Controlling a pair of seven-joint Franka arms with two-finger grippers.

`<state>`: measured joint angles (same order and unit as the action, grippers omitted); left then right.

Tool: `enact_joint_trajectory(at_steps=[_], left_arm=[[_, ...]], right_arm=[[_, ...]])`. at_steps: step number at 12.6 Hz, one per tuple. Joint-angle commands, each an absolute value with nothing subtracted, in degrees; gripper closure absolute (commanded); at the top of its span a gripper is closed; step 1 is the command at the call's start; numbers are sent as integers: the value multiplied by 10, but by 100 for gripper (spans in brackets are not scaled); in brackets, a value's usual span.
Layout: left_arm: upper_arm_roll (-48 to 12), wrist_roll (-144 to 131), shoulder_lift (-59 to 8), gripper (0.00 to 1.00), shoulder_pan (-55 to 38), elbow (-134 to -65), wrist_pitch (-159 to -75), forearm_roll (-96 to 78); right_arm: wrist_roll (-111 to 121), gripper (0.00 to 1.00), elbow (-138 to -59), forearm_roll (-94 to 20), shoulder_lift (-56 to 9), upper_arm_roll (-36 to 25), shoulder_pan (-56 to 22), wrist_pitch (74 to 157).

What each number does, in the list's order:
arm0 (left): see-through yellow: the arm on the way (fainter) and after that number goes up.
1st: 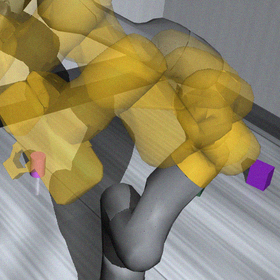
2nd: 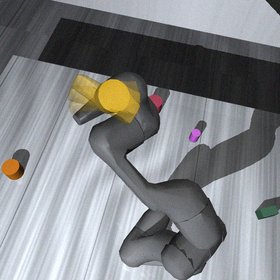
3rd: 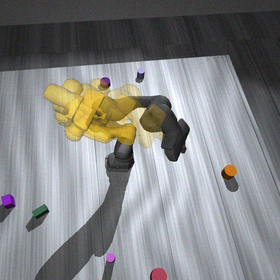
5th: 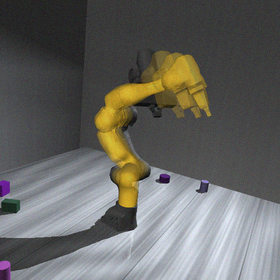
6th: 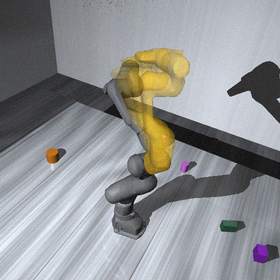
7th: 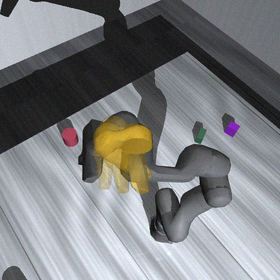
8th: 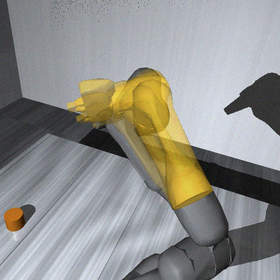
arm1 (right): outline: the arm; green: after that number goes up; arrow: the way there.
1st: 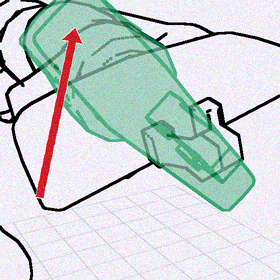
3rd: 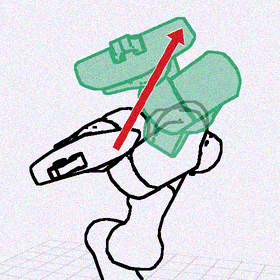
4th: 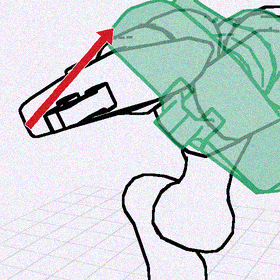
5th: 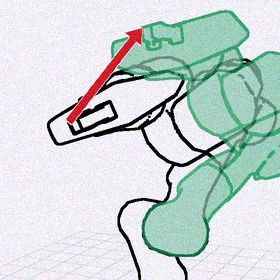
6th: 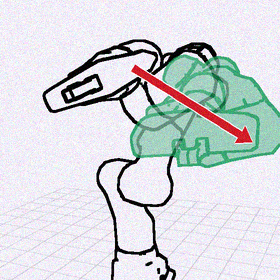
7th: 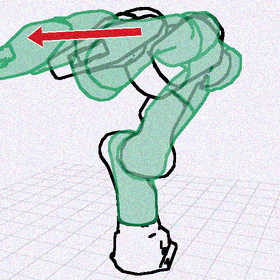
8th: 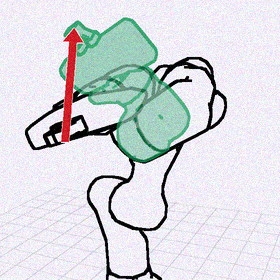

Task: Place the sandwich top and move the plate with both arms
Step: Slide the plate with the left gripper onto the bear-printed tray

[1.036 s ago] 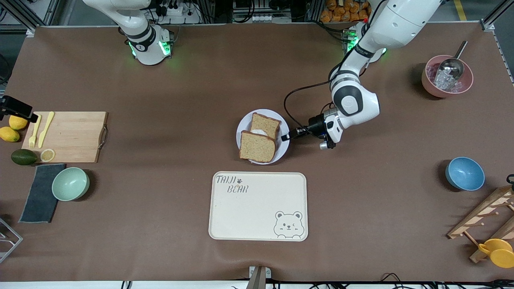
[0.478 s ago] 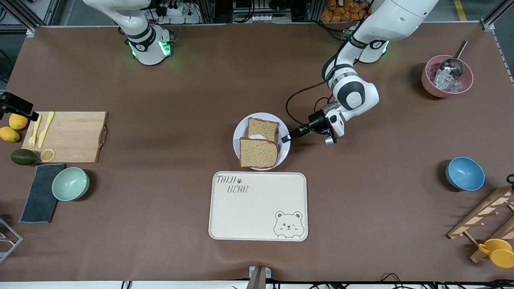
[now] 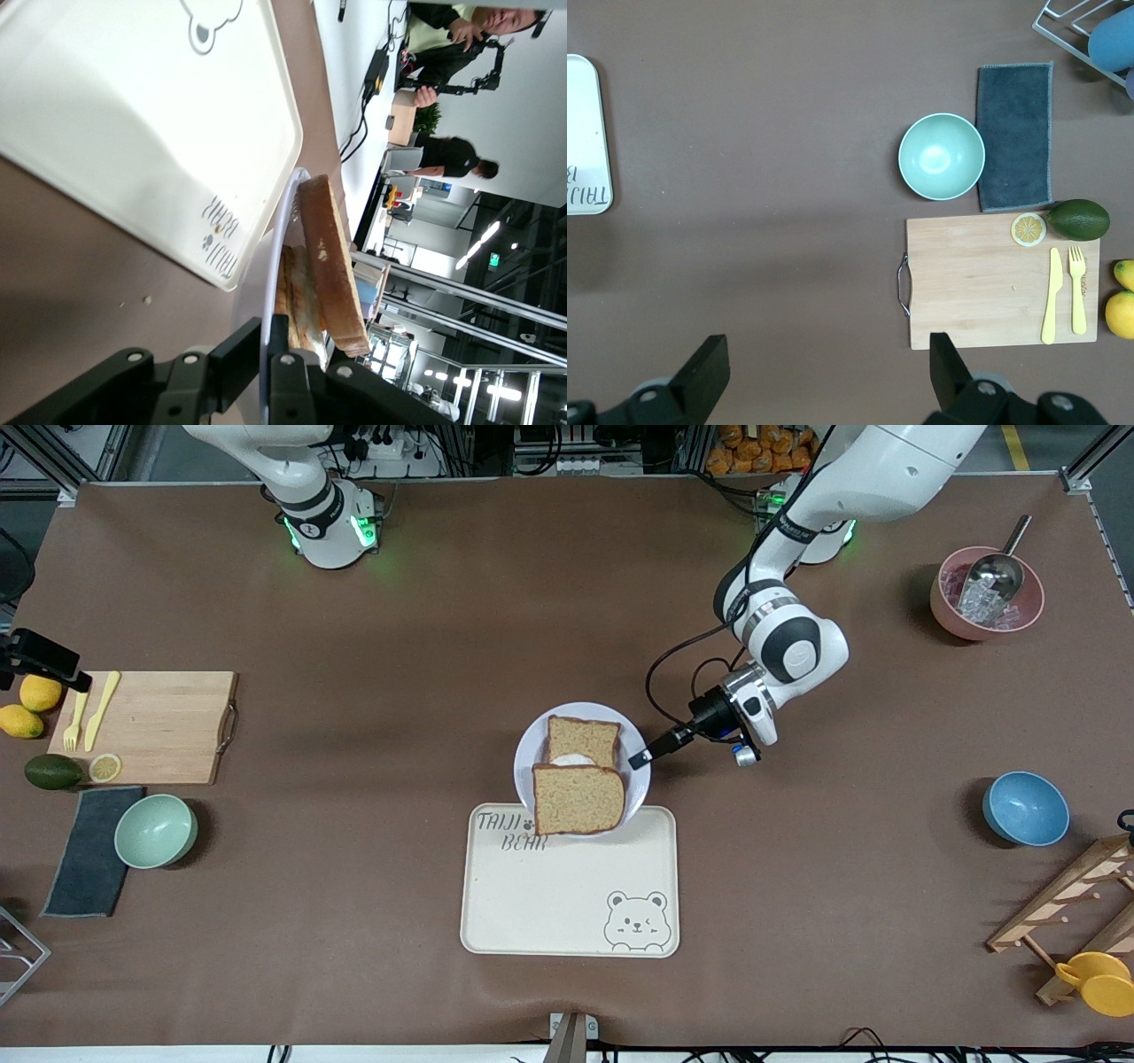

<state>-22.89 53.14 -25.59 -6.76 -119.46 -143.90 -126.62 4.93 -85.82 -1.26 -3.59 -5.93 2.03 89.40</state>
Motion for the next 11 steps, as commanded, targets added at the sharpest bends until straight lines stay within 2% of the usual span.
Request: enact_joint_trajectory(at_steps=[1, 5, 11], left_arm=[[-223, 588, -316, 100, -63, -1127, -1441, -1290], [-215, 625, -412, 100, -75, -1013, -1445, -1281], [-152, 657, -473, 100, -147, -933, -1467, -1289]], right_arm=[[42, 0, -843, -9, -42, -51, 29, 887], [42, 0, -843, -11, -43, -51, 30, 890], [43, 0, -843, -25, -44, -53, 33, 890]])
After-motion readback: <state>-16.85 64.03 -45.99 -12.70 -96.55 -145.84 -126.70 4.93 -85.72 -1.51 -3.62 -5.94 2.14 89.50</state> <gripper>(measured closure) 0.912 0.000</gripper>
